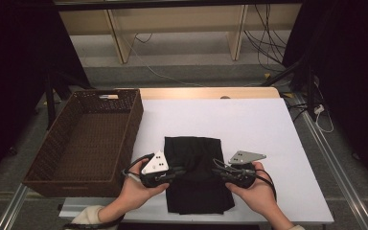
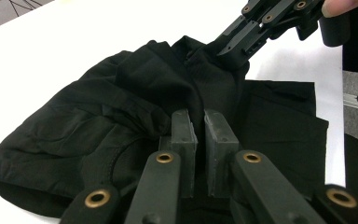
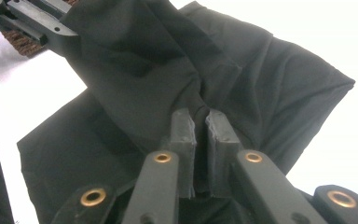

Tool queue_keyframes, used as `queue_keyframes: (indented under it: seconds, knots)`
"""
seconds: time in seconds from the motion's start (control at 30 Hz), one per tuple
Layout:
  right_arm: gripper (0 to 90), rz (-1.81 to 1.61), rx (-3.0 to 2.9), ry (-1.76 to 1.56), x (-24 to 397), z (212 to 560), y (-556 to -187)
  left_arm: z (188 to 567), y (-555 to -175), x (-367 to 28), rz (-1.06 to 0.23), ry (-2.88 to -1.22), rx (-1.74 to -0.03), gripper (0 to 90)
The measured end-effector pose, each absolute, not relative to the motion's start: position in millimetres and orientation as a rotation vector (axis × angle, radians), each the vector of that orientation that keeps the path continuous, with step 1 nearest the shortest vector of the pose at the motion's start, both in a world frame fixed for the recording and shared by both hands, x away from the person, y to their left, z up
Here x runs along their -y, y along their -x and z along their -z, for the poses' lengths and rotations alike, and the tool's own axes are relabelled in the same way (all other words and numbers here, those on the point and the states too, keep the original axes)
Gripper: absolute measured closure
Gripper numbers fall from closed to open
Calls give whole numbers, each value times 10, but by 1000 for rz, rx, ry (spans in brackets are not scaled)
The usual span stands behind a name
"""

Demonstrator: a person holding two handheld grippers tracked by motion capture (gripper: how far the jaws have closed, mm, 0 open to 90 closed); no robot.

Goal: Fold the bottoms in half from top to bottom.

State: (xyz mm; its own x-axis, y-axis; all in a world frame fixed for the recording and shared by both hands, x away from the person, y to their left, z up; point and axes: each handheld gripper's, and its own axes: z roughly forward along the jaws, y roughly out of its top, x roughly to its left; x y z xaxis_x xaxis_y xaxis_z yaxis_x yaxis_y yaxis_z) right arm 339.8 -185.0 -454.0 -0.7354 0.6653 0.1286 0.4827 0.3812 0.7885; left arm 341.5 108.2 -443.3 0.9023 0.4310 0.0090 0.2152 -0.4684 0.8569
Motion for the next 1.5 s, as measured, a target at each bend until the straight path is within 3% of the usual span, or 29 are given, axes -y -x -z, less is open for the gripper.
queue_keyframes:
  seconds: [0.77, 1.5]
  knots:
    - [810, -1208, -2570, -999, 1857, 4618, -3342, 4552, -3365, -1111, -181, -2143, -417, 820]
    - [723, -1058, -2752, -918, 1892, 4696, -3184, 4702, -3204, -1185, -83, -2241, -340, 756]
